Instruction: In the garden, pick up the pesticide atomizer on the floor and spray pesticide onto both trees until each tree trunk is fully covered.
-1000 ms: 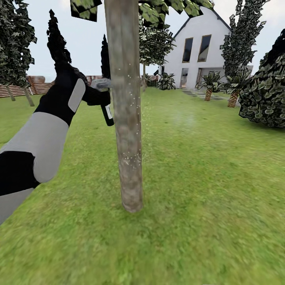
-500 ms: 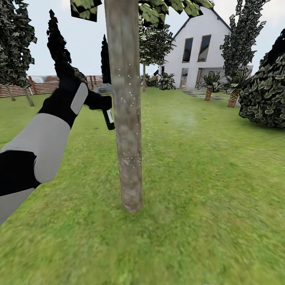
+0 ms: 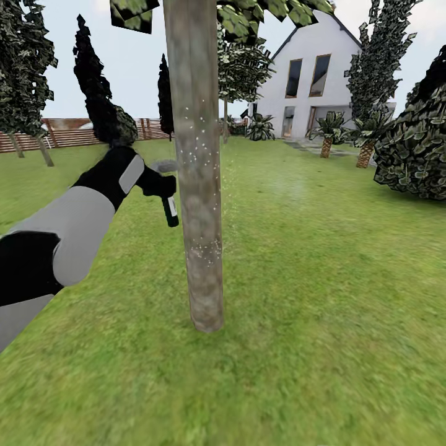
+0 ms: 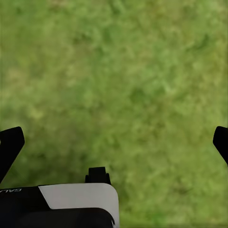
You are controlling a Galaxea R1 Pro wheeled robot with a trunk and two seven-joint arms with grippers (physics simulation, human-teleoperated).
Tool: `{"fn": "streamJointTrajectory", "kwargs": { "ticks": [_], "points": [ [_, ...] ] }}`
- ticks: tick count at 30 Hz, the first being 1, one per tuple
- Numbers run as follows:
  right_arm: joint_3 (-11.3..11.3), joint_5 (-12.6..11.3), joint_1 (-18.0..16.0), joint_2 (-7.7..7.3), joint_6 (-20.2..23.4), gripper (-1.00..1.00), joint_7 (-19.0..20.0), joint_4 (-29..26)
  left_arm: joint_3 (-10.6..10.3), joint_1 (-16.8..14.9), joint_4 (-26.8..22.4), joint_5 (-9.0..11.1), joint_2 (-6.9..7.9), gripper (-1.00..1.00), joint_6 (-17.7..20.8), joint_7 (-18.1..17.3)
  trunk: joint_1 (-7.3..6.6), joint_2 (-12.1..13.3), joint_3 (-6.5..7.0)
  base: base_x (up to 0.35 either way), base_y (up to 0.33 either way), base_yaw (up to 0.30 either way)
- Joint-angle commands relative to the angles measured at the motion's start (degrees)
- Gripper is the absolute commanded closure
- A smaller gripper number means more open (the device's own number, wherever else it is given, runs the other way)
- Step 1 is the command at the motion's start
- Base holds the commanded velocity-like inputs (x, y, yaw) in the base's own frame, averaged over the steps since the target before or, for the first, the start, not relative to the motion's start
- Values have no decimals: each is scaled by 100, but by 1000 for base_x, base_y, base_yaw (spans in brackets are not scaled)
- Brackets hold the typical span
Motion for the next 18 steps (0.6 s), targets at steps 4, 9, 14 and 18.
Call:
{"fn": "streamJointTrajectory", "kwargs": {
  "ticks": [4,9,14,18],
  "points": [
    [48,-44,-8,3,-30,-100,-3,16,-31,-7,635,49,-10,100,-417,-1,1,-9,-8,0,0,0],
    [48,-45,-7,3,-30,-100,-2,16,-31,-4,1598,49,-34,100,-1200,-1,1,-9,-8,0,0,0],
    [48,-44,-5,3,-30,-100,-3,16,-31,133,1747,48,-40,100,-1724,-4,1,-9,-8,0,0,0],
    [48,-42,-7,3,-30,-100,-3,16,-31,472,1763,47,-197,100,-1957,-9,1,-9,-8,0,0,0]
  ]
}}
